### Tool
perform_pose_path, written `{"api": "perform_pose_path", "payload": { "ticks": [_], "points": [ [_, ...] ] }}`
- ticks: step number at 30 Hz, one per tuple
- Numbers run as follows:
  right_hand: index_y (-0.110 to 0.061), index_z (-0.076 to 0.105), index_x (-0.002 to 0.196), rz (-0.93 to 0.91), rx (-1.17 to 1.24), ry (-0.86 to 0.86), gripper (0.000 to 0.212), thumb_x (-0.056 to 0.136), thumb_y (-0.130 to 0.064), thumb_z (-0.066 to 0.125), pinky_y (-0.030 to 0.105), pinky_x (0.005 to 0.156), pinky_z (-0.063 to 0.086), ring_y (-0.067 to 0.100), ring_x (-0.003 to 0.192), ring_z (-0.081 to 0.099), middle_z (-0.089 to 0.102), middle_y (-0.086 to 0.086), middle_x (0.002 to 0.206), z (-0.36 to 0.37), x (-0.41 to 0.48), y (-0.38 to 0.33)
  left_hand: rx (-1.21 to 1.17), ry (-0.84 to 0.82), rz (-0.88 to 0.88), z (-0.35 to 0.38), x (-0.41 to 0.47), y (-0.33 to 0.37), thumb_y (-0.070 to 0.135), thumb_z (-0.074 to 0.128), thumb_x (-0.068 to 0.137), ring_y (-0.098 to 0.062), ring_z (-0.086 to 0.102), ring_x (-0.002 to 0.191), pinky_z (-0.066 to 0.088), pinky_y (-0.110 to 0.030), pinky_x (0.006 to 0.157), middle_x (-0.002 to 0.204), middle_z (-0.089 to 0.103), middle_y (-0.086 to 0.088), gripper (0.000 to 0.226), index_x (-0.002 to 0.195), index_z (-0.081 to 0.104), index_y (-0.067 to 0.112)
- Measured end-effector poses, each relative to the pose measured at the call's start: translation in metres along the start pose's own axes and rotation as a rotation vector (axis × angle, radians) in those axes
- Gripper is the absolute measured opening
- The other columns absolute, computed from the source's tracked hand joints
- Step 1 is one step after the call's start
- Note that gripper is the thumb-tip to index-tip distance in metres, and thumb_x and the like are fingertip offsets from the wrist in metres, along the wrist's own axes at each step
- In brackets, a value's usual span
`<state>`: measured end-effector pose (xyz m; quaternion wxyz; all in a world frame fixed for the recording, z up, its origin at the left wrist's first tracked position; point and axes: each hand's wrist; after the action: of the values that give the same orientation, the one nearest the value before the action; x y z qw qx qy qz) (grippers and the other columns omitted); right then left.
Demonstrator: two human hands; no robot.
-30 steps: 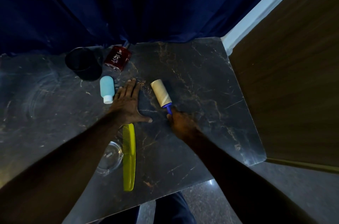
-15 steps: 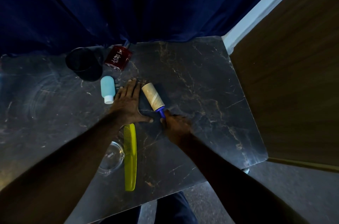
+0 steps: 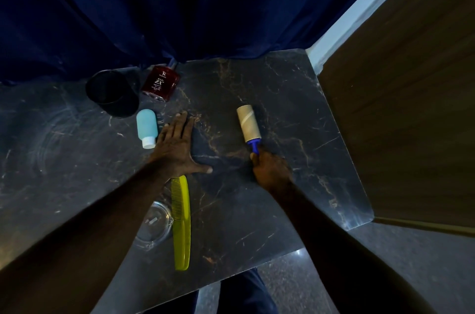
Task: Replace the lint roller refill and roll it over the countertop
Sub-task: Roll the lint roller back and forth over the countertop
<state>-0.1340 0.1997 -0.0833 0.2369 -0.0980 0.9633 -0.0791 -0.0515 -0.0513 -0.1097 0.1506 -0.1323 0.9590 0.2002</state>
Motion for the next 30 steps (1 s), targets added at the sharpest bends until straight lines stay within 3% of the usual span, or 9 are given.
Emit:
{"api": "perform_pose_path", "payload": {
  "ticks": [11,14,18,23,30],
  "points": [
    [-0.02,0.039,0.148,0.131,0.071,-0.036,0.053,0.104,-0.048,0.032,0.043,0.098,0.043,0.033,0.118,0.058,0.059,0.017,0.132,-0.013,0.013,0.025,0.0,0.01,0.014,0.0,0.0,-0.001,0.103,0.059,0.043,-0.027,-0.007,0.162,0.005,-0.048,0.129,0.174,-0.015,-0.001,0.163,0.165,-0.012,0.022],
    [-0.015,0.045,0.143,0.137,0.167,0.006,0.047,0.105,-0.042,0.037,0.041,0.098,0.043,0.031,0.118,0.058,0.06,0.016,0.131,-0.018,0.009,0.027,-0.003,0.013,0.01,-0.001,0.0,0.0,0.104,0.056,0.04,-0.027,-0.005,0.162,0.007,-0.05,0.13,0.175,-0.014,-0.001,0.164,0.165,-0.011,0.022],
    [-0.011,0.052,0.136,0.166,0.224,0.079,0.043,0.106,-0.038,0.039,0.045,0.1,0.045,0.037,0.116,0.059,0.061,0.022,0.126,-0.027,0.003,0.041,0.005,0.013,0.006,-0.002,-0.001,0.001,0.104,0.058,0.041,-0.027,-0.005,0.162,0.006,-0.049,0.13,0.175,-0.013,-0.002,0.164,0.165,-0.011,0.021],
    [-0.01,0.051,0.138,0.258,0.27,0.046,0.045,0.106,-0.039,0.038,0.048,0.105,0.043,0.041,0.12,0.056,0.058,0.024,0.13,-0.036,0.007,0.071,0.002,0.007,0.009,-0.004,-0.002,0.003,0.101,0.063,0.045,-0.028,-0.004,0.162,0.005,-0.049,0.129,0.175,-0.014,-0.003,0.163,0.165,-0.011,0.02],
    [-0.011,0.052,0.132,0.422,0.47,0.069,0.039,0.105,-0.036,0.041,0.053,0.103,0.045,0.037,0.114,0.058,0.06,0.022,0.124,-0.038,0.013,0.103,-0.002,0.009,0.009,-0.007,-0.005,0.006,0.095,0.07,0.048,-0.028,-0.005,0.162,0.004,-0.049,0.13,0.175,-0.013,-0.004,0.161,0.166,-0.01,0.019]
  ]
}}
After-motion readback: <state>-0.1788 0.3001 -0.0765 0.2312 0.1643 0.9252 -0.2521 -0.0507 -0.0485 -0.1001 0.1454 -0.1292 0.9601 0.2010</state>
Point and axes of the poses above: each hand's wrist, its own x-axis towards the middle knuckle, its own z-axis out of the palm, y = z × x
